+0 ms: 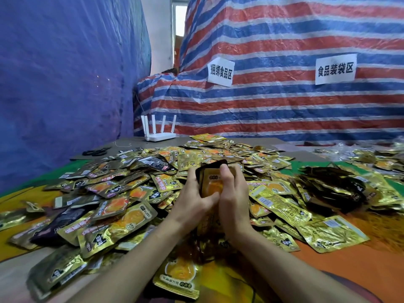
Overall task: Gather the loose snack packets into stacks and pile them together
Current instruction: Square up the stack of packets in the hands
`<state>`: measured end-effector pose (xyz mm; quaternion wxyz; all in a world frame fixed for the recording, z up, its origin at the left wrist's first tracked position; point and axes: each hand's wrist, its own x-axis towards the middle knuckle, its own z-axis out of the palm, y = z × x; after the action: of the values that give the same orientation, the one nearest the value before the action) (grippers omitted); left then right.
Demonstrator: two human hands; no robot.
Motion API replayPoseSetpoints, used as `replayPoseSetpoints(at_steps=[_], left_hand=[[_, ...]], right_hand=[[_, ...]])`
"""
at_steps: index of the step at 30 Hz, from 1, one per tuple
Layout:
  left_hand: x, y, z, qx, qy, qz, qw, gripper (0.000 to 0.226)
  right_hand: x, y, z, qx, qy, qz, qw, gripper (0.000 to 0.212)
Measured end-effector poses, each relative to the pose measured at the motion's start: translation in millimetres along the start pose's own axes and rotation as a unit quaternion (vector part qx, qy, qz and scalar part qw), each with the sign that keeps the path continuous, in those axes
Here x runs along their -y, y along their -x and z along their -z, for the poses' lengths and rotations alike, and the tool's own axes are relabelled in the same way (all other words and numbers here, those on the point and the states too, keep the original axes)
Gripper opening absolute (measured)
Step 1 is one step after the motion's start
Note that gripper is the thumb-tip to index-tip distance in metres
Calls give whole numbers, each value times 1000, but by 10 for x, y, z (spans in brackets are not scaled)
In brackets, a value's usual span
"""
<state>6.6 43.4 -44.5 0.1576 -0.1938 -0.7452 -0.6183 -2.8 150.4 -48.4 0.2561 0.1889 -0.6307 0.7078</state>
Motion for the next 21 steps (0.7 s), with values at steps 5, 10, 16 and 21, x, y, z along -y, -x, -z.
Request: replayPoseSetpoints(at_steps=[5, 10, 16, 21], left_hand=[[62, -21, 46, 48, -95, -18, 994, 45], [0, -12, 14, 45, -103, -43, 993, 38], [17, 19, -40, 68, -16, -22, 997, 32], [-30, 33, -72, 15, -37, -70, 997, 46]], right_hand=[[91, -52, 18, -34, -48, -77, 995, 51], [111, -127, 32, -20, -72, -137, 988, 33], [98, -144, 40, 53, -57, -107, 991, 36], [164, -162, 77, 6, 32, -17, 999, 30]])
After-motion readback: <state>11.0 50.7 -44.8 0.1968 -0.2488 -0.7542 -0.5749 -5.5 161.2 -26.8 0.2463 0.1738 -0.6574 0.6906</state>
